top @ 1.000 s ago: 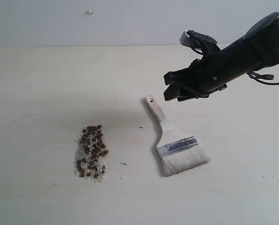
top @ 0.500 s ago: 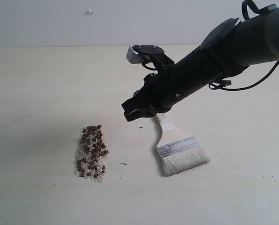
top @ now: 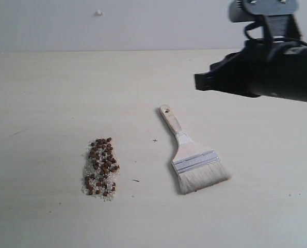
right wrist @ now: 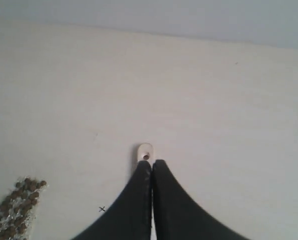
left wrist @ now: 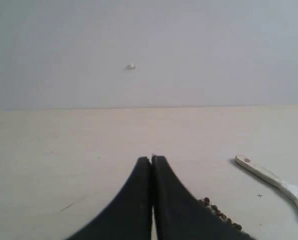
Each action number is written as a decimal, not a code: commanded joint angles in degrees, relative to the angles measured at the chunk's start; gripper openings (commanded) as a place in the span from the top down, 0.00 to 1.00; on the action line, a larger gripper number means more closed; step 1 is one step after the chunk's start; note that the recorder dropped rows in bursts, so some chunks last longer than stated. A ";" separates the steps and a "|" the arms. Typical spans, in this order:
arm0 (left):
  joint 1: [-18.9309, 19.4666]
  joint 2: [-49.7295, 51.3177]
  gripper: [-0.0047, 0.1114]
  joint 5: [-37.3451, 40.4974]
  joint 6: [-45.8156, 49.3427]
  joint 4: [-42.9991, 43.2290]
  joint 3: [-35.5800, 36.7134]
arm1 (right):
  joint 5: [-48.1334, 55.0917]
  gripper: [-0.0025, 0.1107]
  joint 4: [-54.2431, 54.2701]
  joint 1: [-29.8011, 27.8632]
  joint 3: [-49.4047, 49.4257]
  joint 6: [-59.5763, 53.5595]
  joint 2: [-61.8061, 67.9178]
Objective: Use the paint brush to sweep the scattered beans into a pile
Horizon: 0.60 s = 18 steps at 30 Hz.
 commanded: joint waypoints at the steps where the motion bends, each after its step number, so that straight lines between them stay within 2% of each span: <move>1: -0.39 -0.39 0.96 -0.55 -0.30 -0.58 -0.12 | -3.19 0.98 0.83 0.15 9.92 -1.08 -14.24; 5: -0.39 -0.39 0.96 -0.55 -0.30 -0.58 -0.12 | -2.92 0.98 0.83 0.15 14.77 -0.97 -25.04; 9: -0.39 -0.39 0.96 -0.55 -0.30 -0.58 -0.12 | -2.92 0.98 0.83 0.15 15.20 -0.97 -32.73; 18: -0.39 -0.39 0.96 -0.55 -0.30 -0.58 -0.12 | -3.43 0.98 0.74 0.15 15.20 -1.98 -42.75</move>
